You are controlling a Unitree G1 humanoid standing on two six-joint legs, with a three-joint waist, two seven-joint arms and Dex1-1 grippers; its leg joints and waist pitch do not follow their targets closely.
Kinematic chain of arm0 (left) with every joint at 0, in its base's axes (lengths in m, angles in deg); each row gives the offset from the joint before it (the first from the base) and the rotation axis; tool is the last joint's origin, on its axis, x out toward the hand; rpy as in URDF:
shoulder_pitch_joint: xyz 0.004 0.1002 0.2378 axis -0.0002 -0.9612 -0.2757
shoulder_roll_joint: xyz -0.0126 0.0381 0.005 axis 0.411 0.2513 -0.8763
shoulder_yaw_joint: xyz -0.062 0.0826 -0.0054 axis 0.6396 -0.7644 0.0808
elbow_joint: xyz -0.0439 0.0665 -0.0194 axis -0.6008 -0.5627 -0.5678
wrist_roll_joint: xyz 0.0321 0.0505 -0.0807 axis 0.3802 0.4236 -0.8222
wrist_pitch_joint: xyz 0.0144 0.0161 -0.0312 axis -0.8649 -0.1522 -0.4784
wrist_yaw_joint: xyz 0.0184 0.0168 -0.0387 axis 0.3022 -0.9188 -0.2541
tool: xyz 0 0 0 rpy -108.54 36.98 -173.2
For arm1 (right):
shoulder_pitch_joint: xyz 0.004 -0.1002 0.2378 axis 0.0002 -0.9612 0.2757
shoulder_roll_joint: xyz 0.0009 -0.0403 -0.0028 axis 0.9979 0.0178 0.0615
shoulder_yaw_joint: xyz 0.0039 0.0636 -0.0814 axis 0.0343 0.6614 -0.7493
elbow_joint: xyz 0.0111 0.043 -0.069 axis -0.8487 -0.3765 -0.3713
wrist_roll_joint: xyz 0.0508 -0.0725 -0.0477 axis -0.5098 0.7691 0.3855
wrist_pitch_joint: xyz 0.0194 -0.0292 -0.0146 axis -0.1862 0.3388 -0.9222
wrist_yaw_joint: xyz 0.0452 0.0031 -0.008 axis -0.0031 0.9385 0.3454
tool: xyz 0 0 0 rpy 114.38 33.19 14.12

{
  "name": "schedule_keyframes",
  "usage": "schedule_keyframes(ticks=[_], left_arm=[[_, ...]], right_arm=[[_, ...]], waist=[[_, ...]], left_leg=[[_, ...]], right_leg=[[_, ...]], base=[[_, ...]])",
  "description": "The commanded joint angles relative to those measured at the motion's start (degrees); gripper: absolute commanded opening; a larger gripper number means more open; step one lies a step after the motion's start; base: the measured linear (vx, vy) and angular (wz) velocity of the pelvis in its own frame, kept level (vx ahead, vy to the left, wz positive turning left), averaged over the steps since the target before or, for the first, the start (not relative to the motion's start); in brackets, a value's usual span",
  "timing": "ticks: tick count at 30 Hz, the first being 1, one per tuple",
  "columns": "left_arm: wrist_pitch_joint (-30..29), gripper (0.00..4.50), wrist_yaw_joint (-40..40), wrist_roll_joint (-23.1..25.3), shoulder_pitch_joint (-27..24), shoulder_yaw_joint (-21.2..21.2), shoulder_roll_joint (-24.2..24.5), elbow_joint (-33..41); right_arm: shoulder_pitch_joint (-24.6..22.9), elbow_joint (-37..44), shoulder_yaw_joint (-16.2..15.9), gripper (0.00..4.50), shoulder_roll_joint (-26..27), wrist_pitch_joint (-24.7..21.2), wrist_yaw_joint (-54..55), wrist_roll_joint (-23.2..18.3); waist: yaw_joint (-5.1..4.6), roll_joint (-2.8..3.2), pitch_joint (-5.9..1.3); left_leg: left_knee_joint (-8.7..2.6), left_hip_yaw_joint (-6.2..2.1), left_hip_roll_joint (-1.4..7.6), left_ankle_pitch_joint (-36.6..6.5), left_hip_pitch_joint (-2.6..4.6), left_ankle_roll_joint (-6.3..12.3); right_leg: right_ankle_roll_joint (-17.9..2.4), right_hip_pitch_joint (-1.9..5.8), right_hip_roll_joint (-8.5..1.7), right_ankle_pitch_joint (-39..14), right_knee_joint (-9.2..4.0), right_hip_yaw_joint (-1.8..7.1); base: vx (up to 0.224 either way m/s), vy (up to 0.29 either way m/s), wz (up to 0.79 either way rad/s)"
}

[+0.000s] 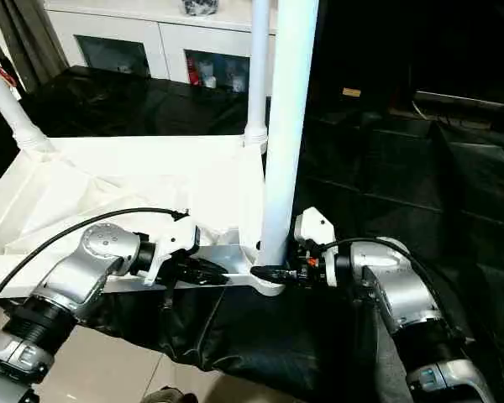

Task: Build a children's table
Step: Rotate leg to tighten

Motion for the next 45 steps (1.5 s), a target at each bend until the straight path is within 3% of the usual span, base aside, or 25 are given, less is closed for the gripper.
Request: schedule_keyframes(ticks=[1,7,8,10,11,15,16,17,19,23,24,30,33,34,37,39,41,44,45], left_arm=[[-0.17,0.0,6.58,0.98,2.76,1.42,-1.62,-1.97],[-0.87,0.0,20.37,3.89,6.77,3.7,-6.54,-8.31],[-1.37,0.0,24.05,4.62,7.84,4.14,-7.72,-9.86],[-1.77,0.0,27.85,5.15,9.13,4.68,-9.25,-11.79],[-1.84,0.0,31.2,5.41,10.43,5.23,-10.76,-13.72],[-0.64,0.0,34.84,5.85,12.84,4.86,-13.41,-17.09],[0.01,0.0,35.06,6.06,13.24,4.72,-13.81,-17.7],[0.28,0.0,34.97,6.12,13.35,4.64,-13.94,-17.79],[0.74,0.0,34.78,6.21,13.54,4.55,-14.15,-18.06],[2.96,0.0,31.82,6.19,13.24,3.88,-13.41,-17.73],[4.65,0.0,28.98,5.79,12.54,3.34,-12.17,-16.66],[6.18,0.0,22.02,3.79,11.17,2.87,-9.51,-14.1],[6.77,0.0,14.8,1.78,9.79,2.62,-6.99,-11.64],[6.77,0.0,14.8,1.78,9.79,2.62,-6.99,-11.64],[8.08,0.0,8.99,0.33,8.77,2.16,-4.85,-10.3],[7.72,0.0,7.05,-0.32,8.44,2.18,-4.22,-9.72],[7.37,0.0,4.14,-0.95,7.97,2.01,-2.85,-8.83],[7.28,0.0,3.04,-1.13,7.75,1.89,-2.25,-8.37],[7.08,0.0,2.24,-1.35,7.55,1.87,-1.9,-7.95]], right_arm=[[-1.08,-0.66,-0.79,2.02,2.17,-0.92,2.75,0.54],[0.91,-7.69,1.89,1.98,10.01,0.86,24.58,6.21],[1.63,-9.27,2.67,1.97,12.0,0.62,29.74,6.98],[2.65,-11.3,3.87,1.97,14.54,0.25,35.84,7.47],[3.88,-13.18,5.05,1.97,16.84,-0.04,41.35,7.86],[6.92,-17.02,5.71,1.96,20.96,1.68,49.5,9.92],[7.31,-17.5,5.7,2.31,21.65,2.76,49.63,10.16],[7.4,-17.47,5.72,2.66,21.89,3.2,49.26,10.03],[7.54,-17.44,5.89,2.66,22.28,3.72,48.83,9.67],[7.84,-16.06,6.55,3.13,21.88,3.22,46.16,7.96],[7.94,-15.02,6.1,3.18,20.0,3.07,43.02,7.79],[7.53,-12.78,3.93,3.37,14.45,3.59,32.79,7.67],[6.0,-9.2,2.88,3.37,9.62,3.81,21.32,5.17],[6.0,-9.2,2.88,3.37,9.62,3.81,21.32,5.17],[5.23,-7.61,2.18,3.37,6.35,3.27,13.0,3.51],[5.09,-7.43,1.7,3.37,5.2,3.43,10.9,3.44],[4.91,-6.75,1.01,3.37,3.15,2.55,6.94,2.86],[4.87,-6.42,0.87,3.37,2.39,2.03,5.58,2.59],[4.83,-6.12,0.82,3.37,1.95,1.73,4.52,2.21]], waist=[[0.13,-0.31,-3.91],[-0.74,-0.56,-3.61],[-0.87,-0.33,-3.6],[-1.27,-0.46,-3.64],[-1.37,0.19,-3.56],[-1.61,-0.04,-3.81],[-1.53,0.01,-3.89],[-1.35,-0.08,-4.07],[-1.31,-0.11,-4.19],[-1.28,0.01,-4.31],[-1.38,-0.39,-4.37],[-1.14,-0.12,-4.3],[-0.71,-0.08,-4.34],[-0.64,0.06,-4.35],[-0.32,-0.37,-4.31],[0.09,-0.23,-4.29],[0.28,-0.61,-4.28],[0.66,-0.34,-4.2],[0.79,-0.58,-4.22]], left_leg=[[-4.16,-1.78,3.57,-15.84,1.3,2.14],[-4.55,-2.27,3.16,-18.69,1.39,-0.76],[-4.6,-2.34,3.18,-19.0,1.46,-1.07],[-4.5,-2.26,3.07,-20.64,1.91,-1.23],[-4.48,-2.35,3.02,-21.12,1.9,-1.5],[-4.62,-2.3,2.93,-20.35,1.55,-1.42],[-4.58,-2.28,2.92,-20.16,1.56,-1.31],[-4.46,-2.16,2.99,-18.56,1.41,-0.4],[-4.34,-2.05,2.97,-16.47,1.03,0.8],[-4.17,-1.95,3.0,-14.55,0.92,2.27],[-4.18,-1.96,2.98,-14.13,0.75,2.71],[-3.99,-1.81,3.13,-13.28,0.83,3.49],[-3.87,-1.76,3.42,-12.85,0.75,4.38],[-3.83,-1.65,3.47,-13.06,0.88,4.46],[-3.84,-1.63,3.5,-13.59,0.94,4.35],[-3.81,-1.57,3.66,-13.24,1.04,4.3],[-3.81,-1.49,3.66,-13.28,1.16,4.16],[-3.95,-1.61,3.75,-13.39,1.13,3.82],[-3.93,-1.62,3.74,-13.37,1.13,3.72]], right_leg=[[-13.86,2.36,-3.95,-15.26,-4.64,2.62],[-10.46,2.15,-4.18,-23.95,-5.59,2.41],[-10.2,2.08,-4.18,-24.44,-5.63,2.38],[-9.61,1.73,-4.13,-25.63,-6.08,2.41],[-9.67,1.59,-4.19,-25.96,-6.11,2.44],[-10.11,1.82,-4.01,-21.86,-5.84,2.43],[-10.19,1.87,-4.04,-21.26,-5.79,2.45],[-10.95,2.11,-4.03,-17.49,-5.47,2.55],[-11.61,2.42,-3.96,-14.14,-5.0,2.55],[-12.47,2.62,-3.9,-11.99,-4.73,2.46],[-12.45,2.89,-3.87,-11.67,-4.67,2.37],[-13.44,2.79,-3.88,-10.53,-4.45,2.41],[-14.17,2.91,-3.88,-9.45,-4.16,2.37],[-14.48,2.64,-3.8,-9.4,-4.16,2.38],[-14.52,2.77,-3.93,-10.81,-4.28,2.37],[-14.61,2.47,-3.95,-10.99,-4.19,2.48],[-14.65,2.41,-4.01,-11.73,-4.24,2.5],[-14.23,2.37,-3.98,-12.68,-4.19,2.52],[-14.09,2.37,-4.09,-12.95,-4.18,2.54]], base=[[0.0,0.0,0.0],[0.0,0.0,0.0],[0.0,0.0,0.0],[0.0,0.0,0.0],[0.0,0.0,0.0],[0.0,0.0,0.0],[0.0,0.0,0.0],[0.0,0.0,0.0],[0.0,0.0,0.0],[0.0,0.0,0.0],[0.0,0.0,0.0],[0.0,0.0,0.0],[0.0,0.0,0.0],[0.0,0.0,0.0],[0.0,0.0,0.0],[0.0,0.0,0.0],[0.0,0.0,0.0],[0.0,0.0,0.0],[0.0,0.0,0.0]])
